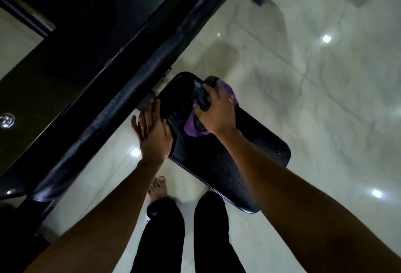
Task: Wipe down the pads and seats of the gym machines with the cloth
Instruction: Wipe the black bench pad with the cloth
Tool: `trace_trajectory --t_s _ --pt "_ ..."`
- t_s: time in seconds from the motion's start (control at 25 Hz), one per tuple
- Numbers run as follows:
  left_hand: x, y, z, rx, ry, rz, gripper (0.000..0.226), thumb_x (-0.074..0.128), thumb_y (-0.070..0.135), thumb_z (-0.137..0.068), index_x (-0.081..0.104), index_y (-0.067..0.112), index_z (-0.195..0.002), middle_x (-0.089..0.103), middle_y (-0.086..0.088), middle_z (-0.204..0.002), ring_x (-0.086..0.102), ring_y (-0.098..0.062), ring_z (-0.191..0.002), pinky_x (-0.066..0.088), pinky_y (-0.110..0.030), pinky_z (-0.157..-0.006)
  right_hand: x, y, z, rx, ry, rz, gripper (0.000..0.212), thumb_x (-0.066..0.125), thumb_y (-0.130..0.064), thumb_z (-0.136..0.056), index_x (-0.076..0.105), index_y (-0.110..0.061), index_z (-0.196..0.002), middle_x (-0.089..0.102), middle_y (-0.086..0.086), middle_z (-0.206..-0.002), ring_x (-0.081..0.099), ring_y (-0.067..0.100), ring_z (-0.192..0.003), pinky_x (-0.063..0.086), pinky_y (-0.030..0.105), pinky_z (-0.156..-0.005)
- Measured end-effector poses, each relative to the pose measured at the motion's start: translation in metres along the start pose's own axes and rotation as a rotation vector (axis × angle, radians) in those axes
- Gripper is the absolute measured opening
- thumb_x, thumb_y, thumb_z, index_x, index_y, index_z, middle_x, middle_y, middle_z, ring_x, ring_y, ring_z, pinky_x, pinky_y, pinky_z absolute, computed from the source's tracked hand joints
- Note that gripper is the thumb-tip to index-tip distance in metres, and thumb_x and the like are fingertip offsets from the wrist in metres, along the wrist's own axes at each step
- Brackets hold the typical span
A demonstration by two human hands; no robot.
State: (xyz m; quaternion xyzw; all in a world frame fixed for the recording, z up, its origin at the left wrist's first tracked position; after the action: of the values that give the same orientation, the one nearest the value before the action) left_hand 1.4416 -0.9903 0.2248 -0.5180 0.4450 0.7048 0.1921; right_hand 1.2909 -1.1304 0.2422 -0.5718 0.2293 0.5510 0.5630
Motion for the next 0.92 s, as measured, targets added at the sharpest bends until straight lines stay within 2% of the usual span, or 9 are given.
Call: trace_trajectory --t_s 0.12,0.2,0.36,0.48,0.56,0.64,0.72,0.8,0.92 --pt "-0.003 0.015 -0.006 0.258 -0.073 -0.034 0.048 0.037 0.027 -0.098 0.049 0.016 -0.143 0.043 -0.010 -0.151 0.037 -0.028 -0.142 0.014 -0.056 -0.120 0.019 -0.019 0.045 -0.181 -0.068 0.030 0.073 0.064 -0.055 -0.087 0.043 -0.029 -0.152 0.029 0.012 -0.164 0.019 0.035 -0.153 0.011 0.055 -0.125" --pt "0.003 0.030 -0.013 0.347 -0.131 -0.047 0.049 0.032 0.030 -0.099 0.052 0.017 -0.142 0.046 -0.008 -0.150 0.037 -0.027 -0.142 0.014 -0.056 -0.121 0.021 0.000 0.086 -0.248 -0.039 0.021 0.074 0.062 -0.058 -0.086 0.044 -0.029 -0.151 0.033 0.010 -0.163 0.022 0.032 -0.153 0.012 0.053 -0.126" --pt "0.016 0.055 -0.028 0.473 -0.182 -0.065 0.050 0.034 0.028 -0.099 0.049 0.016 -0.145 0.043 -0.007 -0.153 0.034 -0.026 -0.144 0.015 -0.052 -0.123 -0.006 0.059 0.084 -0.088 -0.002 0.076 0.081 0.050 -0.072 -0.083 0.039 -0.034 -0.153 0.031 0.007 -0.164 0.021 0.030 -0.154 0.011 0.049 -0.126" --pt "0.030 0.076 -0.036 0.587 -0.189 -0.089 0.049 0.035 0.027 -0.101 0.048 0.012 -0.146 0.045 -0.008 -0.152 0.035 -0.028 -0.144 0.016 -0.051 -0.122 -0.018 0.064 0.028 0.106 -0.003 0.030 0.087 0.050 -0.075 -0.075 0.038 -0.037 -0.153 0.034 0.007 -0.162 0.034 0.032 -0.148 0.022 0.051 -0.122" --pt "0.035 0.084 -0.043 0.632 -0.192 -0.102 0.050 0.039 0.027 -0.099 0.048 0.010 -0.145 0.047 -0.009 -0.151 0.036 -0.027 -0.144 0.017 -0.051 -0.123 -0.014 0.045 0.012 0.086 -0.016 -0.010 0.086 0.055 -0.068 -0.075 0.041 -0.032 -0.152 0.036 0.009 -0.160 0.038 0.035 -0.144 0.024 0.050 -0.121" --pt "0.039 0.088 -0.047 0.671 -0.219 -0.108 0.052 0.044 0.028 -0.096 0.046 0.009 -0.145 0.047 -0.009 -0.151 0.035 -0.026 -0.145 0.015 -0.050 -0.123 -0.007 0.041 0.035 -0.032 -0.027 0.007 0.085 0.057 -0.064 -0.079 0.038 -0.030 -0.154 0.031 0.011 -0.163 0.027 0.036 -0.150 0.014 0.052 -0.124" --pt "0.039 0.089 -0.050 0.689 -0.219 -0.092 0.050 0.041 0.026 -0.099 0.045 0.011 -0.147 0.042 -0.009 -0.155 0.031 -0.025 -0.148 0.014 -0.051 -0.124 -0.005 0.056 0.076 -0.121 -0.021 0.052 0.086 0.057 -0.067 -0.082 0.033 -0.033 -0.156 0.025 0.006 -0.166 0.016 0.032 -0.155 0.008 0.053 -0.126" --pt "0.038 0.091 -0.051 0.685 -0.196 -0.086 0.050 0.034 0.026 -0.103 0.042 0.013 -0.151 0.036 -0.007 -0.160 0.027 -0.024 -0.150 0.015 -0.052 -0.124 -0.011 0.083 0.102 -0.110 -0.015 0.068 0.088 0.055 -0.072 -0.082 0.031 -0.034 -0.158 0.023 0.003 -0.167 0.012 0.026 -0.157 0.008 0.050 -0.126" --pt "0.037 0.094 -0.048 0.685 -0.165 -0.107 0.051 0.033 0.027 -0.104 0.041 0.015 -0.152 0.034 -0.006 -0.161 0.026 -0.023 -0.151 0.015 -0.052 -0.124 -0.029 0.103 0.082 0.017 -0.077 0.091 0.092 0.050 -0.078 -0.082 0.022 -0.038 -0.160 0.022 0.005 -0.168 0.013 0.026 -0.156 0.007 0.049 -0.127"
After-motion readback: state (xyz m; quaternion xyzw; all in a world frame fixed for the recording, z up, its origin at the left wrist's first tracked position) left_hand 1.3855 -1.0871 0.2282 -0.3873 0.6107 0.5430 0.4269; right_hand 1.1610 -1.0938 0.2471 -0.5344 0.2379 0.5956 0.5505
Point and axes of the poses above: each hand's wrist, its own z-axis away from the middle knuckle, its own x-axis out of the palm, y = z × x, the point moved 4 cm from there along -z, towards the middle knuckle
